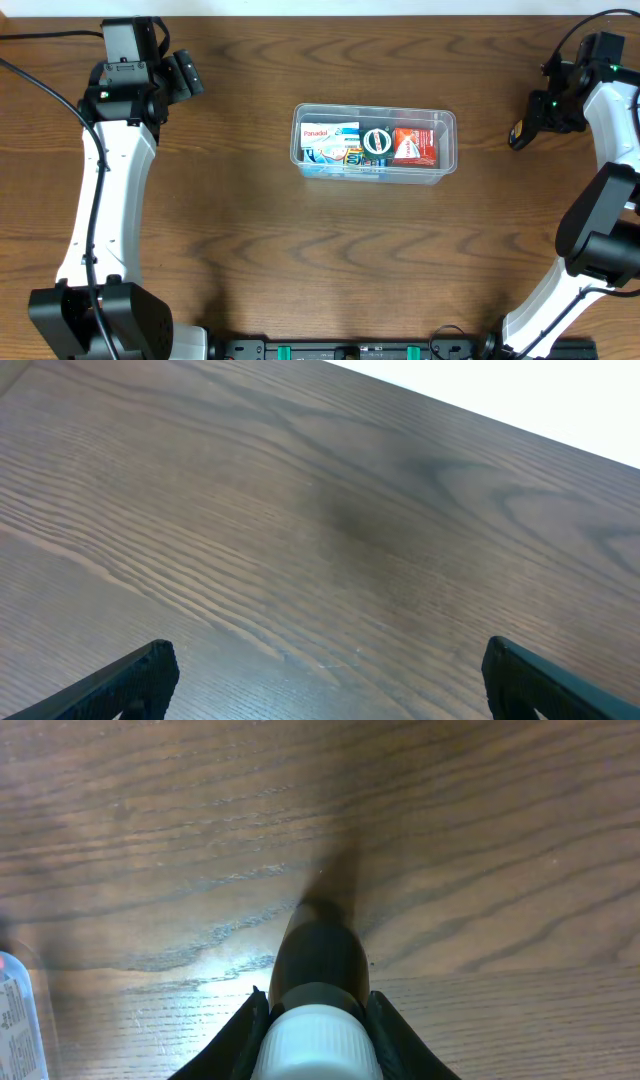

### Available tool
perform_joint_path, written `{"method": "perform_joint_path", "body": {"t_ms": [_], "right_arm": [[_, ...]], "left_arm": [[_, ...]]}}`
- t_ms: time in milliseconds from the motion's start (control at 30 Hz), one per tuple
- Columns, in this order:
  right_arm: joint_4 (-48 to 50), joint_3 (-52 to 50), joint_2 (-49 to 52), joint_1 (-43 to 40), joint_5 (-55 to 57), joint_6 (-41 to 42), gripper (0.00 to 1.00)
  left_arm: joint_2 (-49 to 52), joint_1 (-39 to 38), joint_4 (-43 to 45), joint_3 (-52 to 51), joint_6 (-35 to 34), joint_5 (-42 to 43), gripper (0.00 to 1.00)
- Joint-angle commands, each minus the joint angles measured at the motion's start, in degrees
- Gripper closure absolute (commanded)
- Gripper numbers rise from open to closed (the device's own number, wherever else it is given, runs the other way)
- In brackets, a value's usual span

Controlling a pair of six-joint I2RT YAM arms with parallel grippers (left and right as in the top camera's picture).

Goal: Pack container
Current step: 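Lower and close the right gripper on the white-capped bottle, then lift the bottle and carry it left over the container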

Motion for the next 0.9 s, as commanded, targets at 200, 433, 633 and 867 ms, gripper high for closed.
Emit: {"method": "perform_joint_path", "body": {"t_ms": [200,433,633,867], "right_arm": [[-5.0,4.4,-7.6,1.5,-0.5,0.1,0.74],[-12.4,5.2,-17.6,5.6,-0.5,2.4,0.72],[-15.7,5.2,-24.5,12.2,-0.5,5.9,0.73],[-17.9,5.2,-26.0,22.9,-0.4,5.9,0.73]], "left_arm": [[-0.9,0.2,-0.2,1.0,-0.1,-0.1,0.02],[-0.9,0.2,-0.2,1.0,-0.1,-0.1,0.02],[-0.9,0.2,-0.2,1.0,-0.1,-0.1,0.02],[-0.9,0.2,-0.2,1.0,-0.1,-0.1,0.02]]}}
